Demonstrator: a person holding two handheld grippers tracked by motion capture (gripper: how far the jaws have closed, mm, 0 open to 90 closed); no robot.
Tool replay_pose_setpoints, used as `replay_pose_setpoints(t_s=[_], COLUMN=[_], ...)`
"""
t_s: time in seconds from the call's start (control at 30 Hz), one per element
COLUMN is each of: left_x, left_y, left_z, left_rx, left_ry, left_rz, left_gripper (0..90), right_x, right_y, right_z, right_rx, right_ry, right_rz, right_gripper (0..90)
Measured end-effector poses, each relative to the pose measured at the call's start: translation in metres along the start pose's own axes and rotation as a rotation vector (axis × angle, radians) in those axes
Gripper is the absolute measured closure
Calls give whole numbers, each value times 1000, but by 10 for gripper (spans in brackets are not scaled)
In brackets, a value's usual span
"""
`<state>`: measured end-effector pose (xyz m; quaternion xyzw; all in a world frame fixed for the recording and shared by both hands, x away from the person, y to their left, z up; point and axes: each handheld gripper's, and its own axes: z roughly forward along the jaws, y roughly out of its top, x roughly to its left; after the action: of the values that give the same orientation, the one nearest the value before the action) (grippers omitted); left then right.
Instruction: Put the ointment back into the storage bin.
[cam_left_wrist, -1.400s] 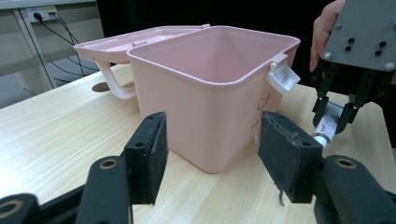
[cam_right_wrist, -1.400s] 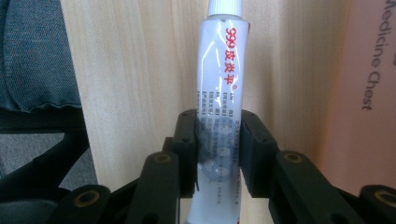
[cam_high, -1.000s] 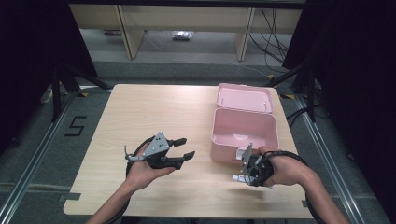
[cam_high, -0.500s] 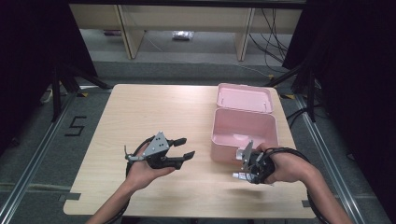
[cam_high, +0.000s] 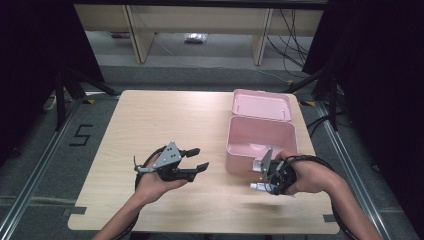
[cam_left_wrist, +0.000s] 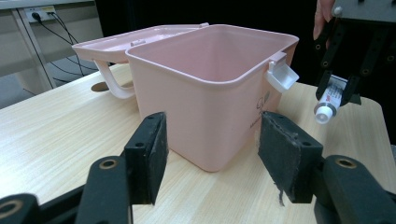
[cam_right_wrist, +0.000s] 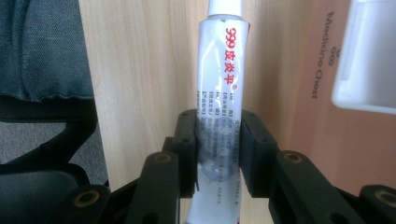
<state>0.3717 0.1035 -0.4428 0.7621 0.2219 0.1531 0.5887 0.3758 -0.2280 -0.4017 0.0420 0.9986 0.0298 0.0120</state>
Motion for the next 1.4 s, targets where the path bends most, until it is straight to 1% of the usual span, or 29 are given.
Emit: replay_pose_setpoints(t_s=[0.07, 0.13, 0.23, 0.27, 0.3, 0.33, 0.37, 0.43, 0.47, 0.5, 0.63, 0.67, 0.73, 0.77, 0.8, 0.83, 0.87, 0.9, 0.93, 0.97, 1.0, 1.03, 1.07, 1.1, 1.13, 1.23, 1.27, 1.3, 1.4], left_x=[0, 0, 0, 0, 0, 0, -1, -1, 0, -1, -1, -1, -1, -1, -1, -1, -1, -1, -1, -1, -1, -1, -1, -1, -1, -1, -1, -1, -1], left_y=[-1, -1, 0, 0, 0, 0, 0, 0, 0, 0, 0, 0, 0, 0, 0, 1, 1, 0, 0, 0, 0, 0, 0, 0, 0, 0, 0, 0, -1], left_z=[1, 1, 0, 0, 0, 0, 0, 0, 1, 0, 1, 1, 0, 1, 0, 1, 1, 1, 1, 2, 2, 2, 1, 2, 1, 0, 0, 0, 0], left_rx=[-13, -8, 1, 1, 1, 1, 1, 0, -7, 0, -4, -6, 2, 1, 2, 2, 2, 3, -3, -9, -9, -9, -7, -9, -9, 1, 0, 1, 3], left_ry=[-8, -4, -1, -1, -1, -1, -1, -2, -5, -2, -6, -7, -3, -4, -3, -4, -4, -4, -7, -13, -12, -12, -10, -12, -11, -3, -3, -2, -3], left_rz=[-1, -1, 2, 1, 2, 2, 2, 4, 3, 4, 6, 5, 6, 6, 7, 9, 10, 9, 9, 7, 8, 8, 7, 7, 6, 7, 6, 6, 5], left_gripper=[418, 418, 418, 418, 418, 418, 418, 418, 418, 418, 418, 418, 417, 417, 417, 417, 418, 417, 417, 417, 417, 417, 417, 417, 417, 417, 417, 417, 417], right_x=[2, 2, 0, -2, -1, 2, 2, 0, 1, 1, 1, -1, 0, -4, -1, -3, -1, -4, -4, -1, -4, -4, -2, -2, -4, -6, -4, -6, -6], right_y=[0, 0, 0, 0, 0, -1, -1, -1, -1, -1, -1, -1, -1, -1, -2, -1, -1, -1, -1, -1, 0, 0, -1, -1, 0, 0, 0, 0, 1], right_z=[-3, -4, -7, -6, -8, -10, -10, -12, -14, -14, -16, -17, -18, -18, -20, -20, -22, -22, -23, -24, -25, -26, -27, -27, -28, -29, -30, -30, -32], right_rx=[17, 14, 12, -1, 2, 12, 7, 0, 16, 10, 10, 9, 15, -2, 10, 4, 7, 2, -5, 7, 2, 3, 4, 5, 0, 1, 4, -3, -10], right_ry=[2, -3, 0, -6, -7, -7, -8, -4, 8, -13, -5, -5, -18, -15, -18, -15, -20, -12, -18, -17, -15, -17, -20, -18, -17, -18, -20, -17, -20], right_rz=[34, 32, 13, -29, -9, 33, 42, 15, 48, 27, 39, 3, 25, -36, 13, -9, 18, -19, -21, 17, -19, -21, 9, 6, -24, -29, 1, -28, -23], right_gripper=[716, 716, 716, 716, 716, 716, 716, 716, 716, 716, 716, 716, 716, 716, 716, 716, 716, 716, 716, 716, 716, 716, 716, 716, 716, 716, 716, 716, 716])
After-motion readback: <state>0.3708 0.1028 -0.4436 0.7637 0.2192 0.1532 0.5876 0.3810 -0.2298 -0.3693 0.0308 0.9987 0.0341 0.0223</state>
